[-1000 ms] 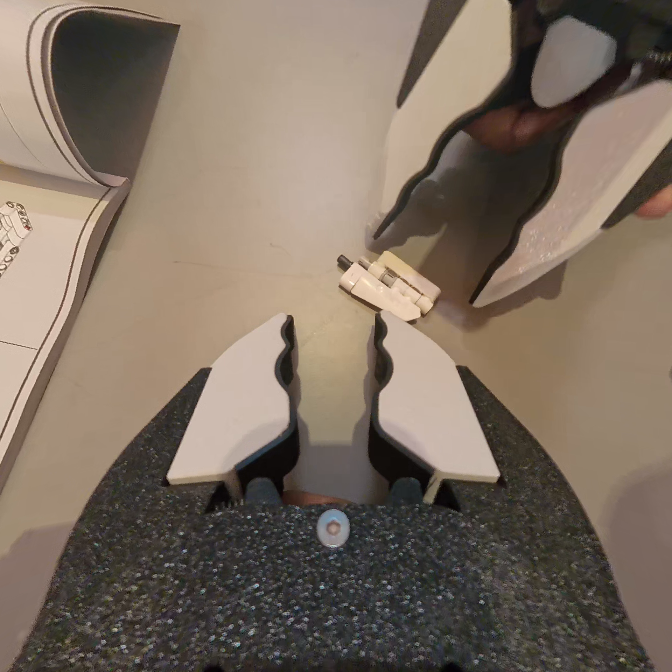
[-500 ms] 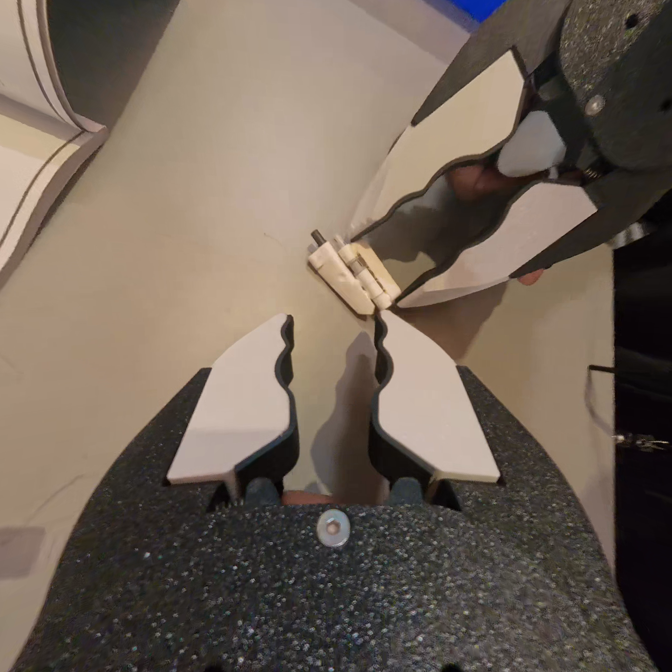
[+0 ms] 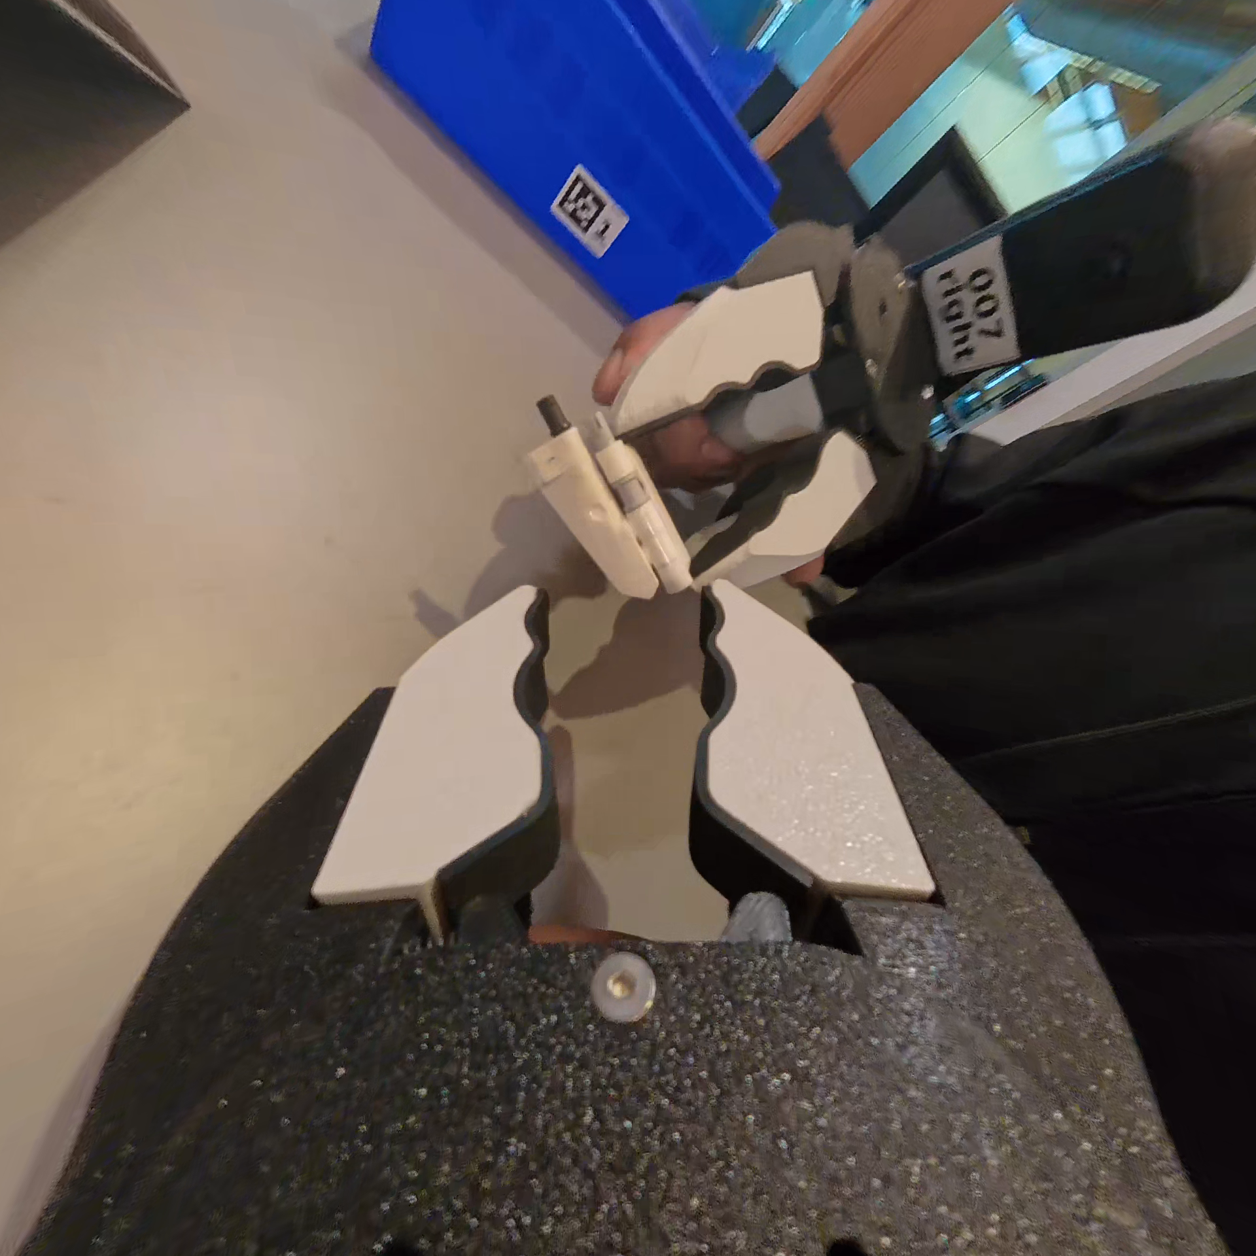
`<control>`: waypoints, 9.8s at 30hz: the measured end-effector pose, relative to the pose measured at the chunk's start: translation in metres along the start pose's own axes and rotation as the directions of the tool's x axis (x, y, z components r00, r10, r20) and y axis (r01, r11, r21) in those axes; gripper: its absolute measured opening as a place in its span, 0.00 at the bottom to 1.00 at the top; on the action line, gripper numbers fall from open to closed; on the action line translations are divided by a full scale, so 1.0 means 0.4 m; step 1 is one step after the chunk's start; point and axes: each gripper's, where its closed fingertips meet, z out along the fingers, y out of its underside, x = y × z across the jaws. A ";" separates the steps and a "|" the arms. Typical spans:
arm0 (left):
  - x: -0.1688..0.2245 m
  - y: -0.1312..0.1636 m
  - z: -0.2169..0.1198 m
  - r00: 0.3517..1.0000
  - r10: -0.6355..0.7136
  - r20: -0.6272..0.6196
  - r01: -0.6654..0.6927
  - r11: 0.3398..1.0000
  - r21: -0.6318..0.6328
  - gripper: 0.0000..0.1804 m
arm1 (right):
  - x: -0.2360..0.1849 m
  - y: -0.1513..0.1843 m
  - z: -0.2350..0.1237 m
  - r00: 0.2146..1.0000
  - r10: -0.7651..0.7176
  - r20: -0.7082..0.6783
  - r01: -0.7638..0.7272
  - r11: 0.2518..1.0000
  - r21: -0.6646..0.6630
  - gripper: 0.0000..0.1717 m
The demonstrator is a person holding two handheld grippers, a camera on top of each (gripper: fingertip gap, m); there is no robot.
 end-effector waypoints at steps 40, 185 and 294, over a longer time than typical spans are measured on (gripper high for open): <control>-0.136 -0.008 -0.041 0.021 0.933 0.359 -0.598 0.300 -0.743 0.05 | 0.017 0.048 0.014 0.997 -0.059 -0.046 0.058 0.998 -0.037 0.29; -0.108 0.079 -0.033 0.653 0.700 0.290 -0.576 0.707 -0.410 0.31 | -0.005 0.163 0.054 0.952 0.126 0.279 -0.030 0.945 -0.324 0.15; -0.125 0.092 -0.024 0.738 0.605 0.298 -0.464 0.776 -0.427 0.27 | 0.333 0.484 -0.713 0.984 0.154 -0.091 -0.166 0.604 -0.779 0.14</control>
